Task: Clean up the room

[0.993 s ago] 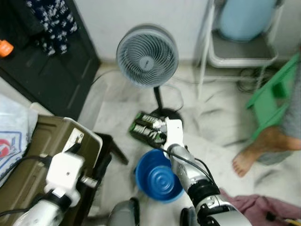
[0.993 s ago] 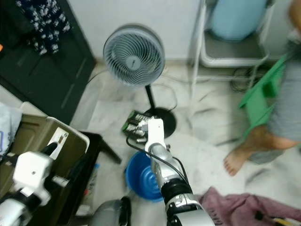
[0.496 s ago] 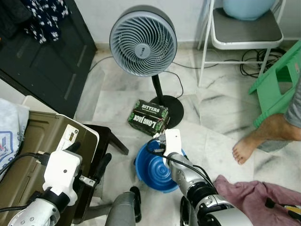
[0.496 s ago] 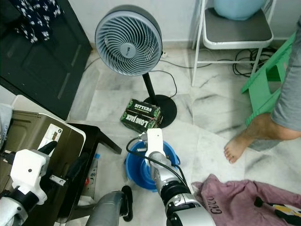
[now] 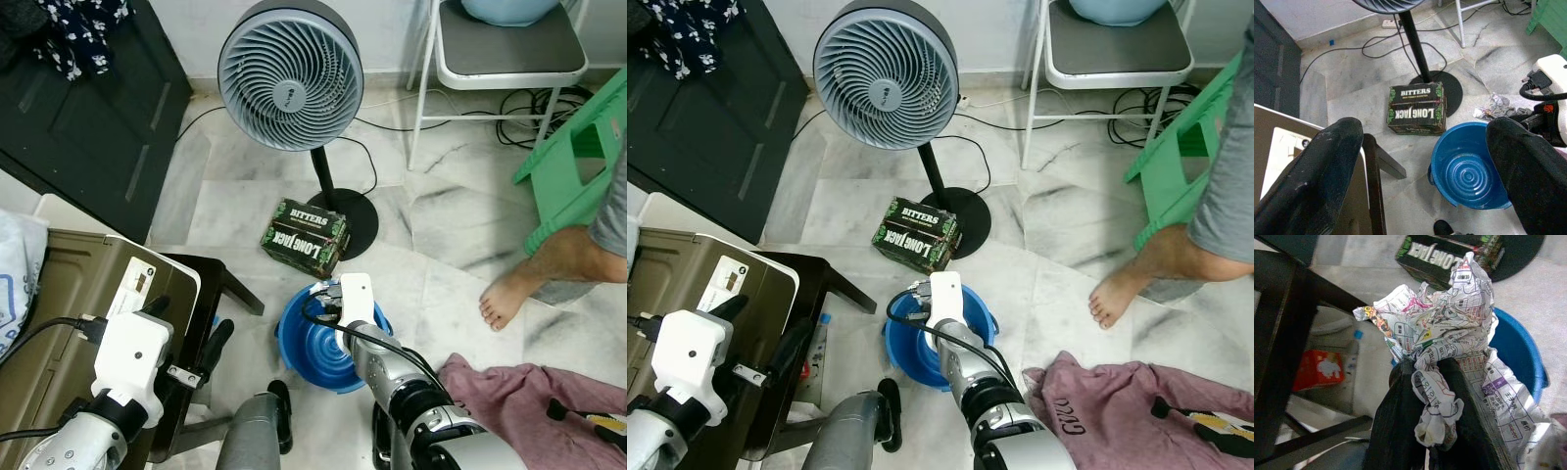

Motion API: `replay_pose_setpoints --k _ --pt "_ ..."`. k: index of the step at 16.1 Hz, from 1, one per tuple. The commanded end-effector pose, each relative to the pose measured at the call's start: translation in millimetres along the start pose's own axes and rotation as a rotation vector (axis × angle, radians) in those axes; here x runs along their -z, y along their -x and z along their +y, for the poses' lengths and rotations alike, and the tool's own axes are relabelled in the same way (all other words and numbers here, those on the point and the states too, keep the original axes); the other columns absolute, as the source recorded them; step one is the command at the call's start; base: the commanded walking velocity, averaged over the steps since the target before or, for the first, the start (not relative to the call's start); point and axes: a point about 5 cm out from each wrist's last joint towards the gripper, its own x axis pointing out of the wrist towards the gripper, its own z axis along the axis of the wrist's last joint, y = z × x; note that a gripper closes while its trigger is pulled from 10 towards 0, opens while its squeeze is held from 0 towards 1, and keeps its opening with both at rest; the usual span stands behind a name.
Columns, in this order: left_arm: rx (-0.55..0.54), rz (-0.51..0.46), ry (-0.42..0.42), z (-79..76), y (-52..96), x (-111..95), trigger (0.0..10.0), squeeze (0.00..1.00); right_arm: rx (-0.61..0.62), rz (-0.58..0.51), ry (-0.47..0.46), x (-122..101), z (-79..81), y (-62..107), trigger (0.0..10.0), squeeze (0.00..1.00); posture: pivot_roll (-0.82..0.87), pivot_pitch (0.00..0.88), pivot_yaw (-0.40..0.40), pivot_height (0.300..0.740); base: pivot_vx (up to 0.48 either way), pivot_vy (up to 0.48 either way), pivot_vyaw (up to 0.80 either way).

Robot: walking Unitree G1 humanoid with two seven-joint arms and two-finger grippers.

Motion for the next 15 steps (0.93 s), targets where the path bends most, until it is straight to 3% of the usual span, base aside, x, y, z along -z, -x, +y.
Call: replay_pose_setpoints --k 1,2,3,4,5,15 --pt "-0.004 0.024 -0.007 0.3 1.8 1.8 10.0 0.0 -0.198 -0.02 -0.05 -13.2 76.7 -0.5 10.0 0.02 0.22 0.304 0.135 0.74 0.0 0.0 0.0" --pt "-0.004 0.024 -0.008 0.4 1.4 1.9 10.0 0.0 -0.205 -0.022 -0.048 -13.7 77.9 -0.4 10.0 0.28 0.22 0.302 0.134 0.74 0.0 0.0 0.0" --pt "-0.004 0.023 -0.009 0.3 1.0 1.8 10.0 0.0 -0.212 -0.022 -0.047 -14.0 79.0 -0.2 10.0 0.42 0.22 0.301 0.133 0.74 0.0 0.0 0.0" --pt "-0.004 0.022 -0.01 0.1 0.4 1.7 10.0 0.0 -0.223 -0.023 -0.048 -14.2 79.8 -0.2 10.0 0.76 0.22 0.298 0.132 0.74 0.0 0.0 0.0" --pt "-0.004 0.021 -0.01 0.0 0.2 1.7 10.0 0.0 -0.229 -0.023 -0.05 -14.2 80.2 -0.1 10.0 0.99 0.22 0.298 0.132 0.74 0.0 0.0 0.0" --pt "-0.001 0.017 -0.027 -0.7 -3.5 1.5 10.0 0.0 -0.261 -0.047 -0.051 -20.1 80.0 0.0 10.0 1.0 0.22 0.286 0.129 0.74 0.0 0.0 0.0"
